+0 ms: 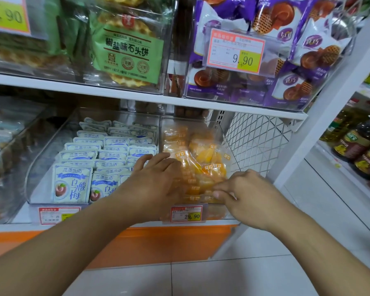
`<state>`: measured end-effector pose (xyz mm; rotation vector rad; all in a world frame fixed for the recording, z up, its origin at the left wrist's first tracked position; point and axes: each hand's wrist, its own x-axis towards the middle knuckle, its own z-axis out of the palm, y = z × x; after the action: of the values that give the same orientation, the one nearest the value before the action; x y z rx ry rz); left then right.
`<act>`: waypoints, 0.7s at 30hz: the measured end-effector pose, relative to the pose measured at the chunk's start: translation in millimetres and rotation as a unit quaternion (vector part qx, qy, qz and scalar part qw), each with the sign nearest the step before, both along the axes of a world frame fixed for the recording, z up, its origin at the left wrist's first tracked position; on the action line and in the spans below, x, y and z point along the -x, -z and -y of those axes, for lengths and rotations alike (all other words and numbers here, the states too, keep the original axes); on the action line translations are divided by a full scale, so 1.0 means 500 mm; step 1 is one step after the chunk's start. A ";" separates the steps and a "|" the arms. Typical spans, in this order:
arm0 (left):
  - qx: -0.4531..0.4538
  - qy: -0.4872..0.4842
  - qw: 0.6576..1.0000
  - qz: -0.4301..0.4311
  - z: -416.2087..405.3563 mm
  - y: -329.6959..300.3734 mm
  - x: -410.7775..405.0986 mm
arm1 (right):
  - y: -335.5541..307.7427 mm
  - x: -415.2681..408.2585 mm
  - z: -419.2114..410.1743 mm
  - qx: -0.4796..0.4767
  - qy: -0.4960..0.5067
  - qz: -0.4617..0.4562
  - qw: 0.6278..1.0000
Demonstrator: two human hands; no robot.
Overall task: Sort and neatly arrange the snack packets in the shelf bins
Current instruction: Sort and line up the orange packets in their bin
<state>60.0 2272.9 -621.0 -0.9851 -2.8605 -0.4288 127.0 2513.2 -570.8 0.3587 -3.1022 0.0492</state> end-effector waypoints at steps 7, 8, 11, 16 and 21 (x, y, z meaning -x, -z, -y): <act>0.114 -0.006 0.993 -0.023 -0.016 -0.003 0.007 | -0.005 0.013 0.000 0.036 0.030 -0.007 0.999; 0.119 -0.006 0.993 -0.019 -0.018 -0.004 0.008 | -0.006 0.022 0.000 0.077 0.041 -0.033 0.996; 0.088 0.003 0.996 0.004 -0.017 -0.011 0.004 | 0.002 0.071 0.008 0.163 0.074 -0.051 0.982; 0.051 0.016 0.999 0.004 -0.008 -0.012 0.004 | 0.032 0.174 0.049 0.242 0.104 0.036 0.964; 0.042 0.026 0.999 -0.005 0.000 -0.010 0.007 | 0.080 0.235 0.076 0.351 0.147 0.062 0.922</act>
<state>56.4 2273.1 -615.9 -1.0746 -2.8700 -0.3087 9.3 2475.2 -610.8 -0.1415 -2.9363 1.1686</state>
